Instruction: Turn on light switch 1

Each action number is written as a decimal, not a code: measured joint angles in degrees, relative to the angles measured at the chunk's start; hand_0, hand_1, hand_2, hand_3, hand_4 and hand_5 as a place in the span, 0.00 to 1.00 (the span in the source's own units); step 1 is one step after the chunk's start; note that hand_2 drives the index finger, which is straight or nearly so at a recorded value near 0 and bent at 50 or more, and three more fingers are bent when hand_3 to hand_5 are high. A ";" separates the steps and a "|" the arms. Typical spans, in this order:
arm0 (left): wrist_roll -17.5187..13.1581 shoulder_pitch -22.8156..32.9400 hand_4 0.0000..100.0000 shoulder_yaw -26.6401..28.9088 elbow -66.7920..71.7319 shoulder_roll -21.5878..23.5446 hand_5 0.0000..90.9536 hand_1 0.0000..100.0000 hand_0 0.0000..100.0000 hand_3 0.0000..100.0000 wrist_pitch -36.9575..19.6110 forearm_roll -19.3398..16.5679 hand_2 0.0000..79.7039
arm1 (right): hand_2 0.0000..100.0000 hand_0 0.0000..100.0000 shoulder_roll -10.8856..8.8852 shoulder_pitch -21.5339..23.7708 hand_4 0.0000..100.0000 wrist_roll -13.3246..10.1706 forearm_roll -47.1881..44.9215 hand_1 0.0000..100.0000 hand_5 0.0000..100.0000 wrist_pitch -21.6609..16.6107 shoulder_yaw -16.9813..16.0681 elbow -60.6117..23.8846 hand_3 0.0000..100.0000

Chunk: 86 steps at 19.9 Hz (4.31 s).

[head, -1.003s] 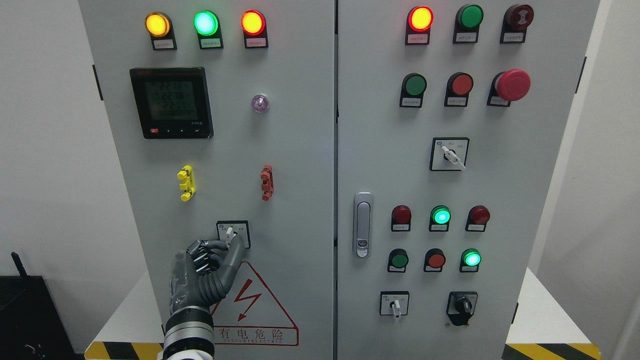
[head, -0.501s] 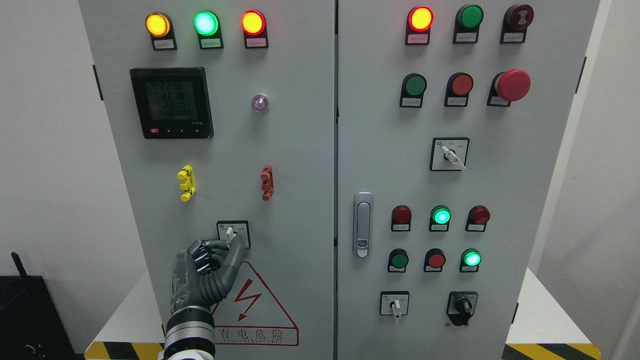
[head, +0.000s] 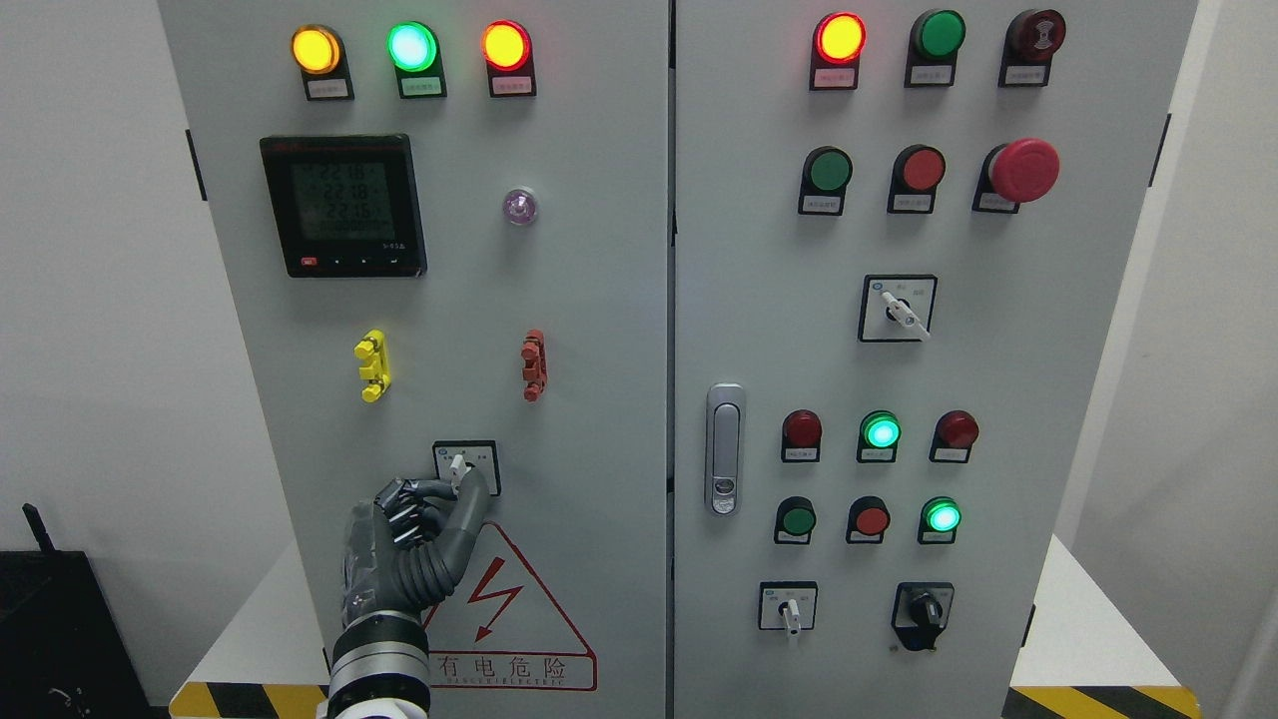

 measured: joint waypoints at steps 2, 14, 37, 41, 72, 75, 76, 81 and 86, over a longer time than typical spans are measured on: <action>0.00 0.00 0.96 -0.01 0.01 0.00 0.90 0.63 0.55 0.92 0.00 0.04 0.75 | 0.00 0.00 0.00 0.00 0.00 0.00 0.00 0.00 0.00 0.00 0.00 0.00 0.00; -0.02 -0.01 0.96 -0.08 0.10 0.01 0.90 0.61 0.61 0.93 0.01 0.22 0.75 | 0.00 0.00 0.00 0.00 0.00 0.00 0.00 0.00 0.00 0.00 0.00 0.00 0.00; -0.39 -0.09 0.95 -0.23 0.10 -0.02 0.90 0.55 0.67 0.93 0.02 0.42 0.75 | 0.00 0.00 0.00 0.00 0.00 0.00 0.00 0.00 0.00 -0.01 0.00 0.00 0.00; -0.22 -0.09 0.95 -0.22 0.10 -0.02 0.90 0.51 0.58 0.93 0.02 0.46 0.75 | 0.00 0.00 0.00 0.00 0.00 0.00 0.00 0.00 0.00 -0.01 0.00 0.00 0.00; -0.24 0.29 0.96 -0.22 0.00 0.02 0.90 0.46 0.20 0.94 -0.08 0.59 0.78 | 0.00 0.00 0.00 0.00 0.00 0.00 0.00 0.00 0.00 0.01 0.00 0.00 0.00; -0.63 0.84 0.96 -0.24 -0.26 0.06 0.90 0.46 0.20 0.94 -0.09 0.59 0.78 | 0.00 0.00 0.00 0.00 0.00 0.00 0.00 0.00 0.00 0.01 0.00 0.00 0.00; -0.89 1.05 0.96 -0.24 -0.43 0.08 0.91 0.46 0.20 0.94 -0.09 0.59 0.78 | 0.00 0.00 0.00 0.00 0.00 0.00 0.00 0.00 0.00 0.01 0.00 0.00 0.00; -1.32 2.84 0.96 -0.27 -1.79 0.20 0.91 0.46 0.21 0.94 -0.43 0.62 0.78 | 0.00 0.00 0.00 0.00 0.00 0.00 0.00 0.00 0.00 0.01 0.00 0.00 0.00; -1.85 6.85 0.97 -0.37 -3.22 0.51 0.93 0.45 0.21 0.95 -7.02 0.66 0.79 | 0.00 0.00 0.00 0.00 0.00 0.00 0.00 0.00 0.00 0.01 0.00 0.00 0.00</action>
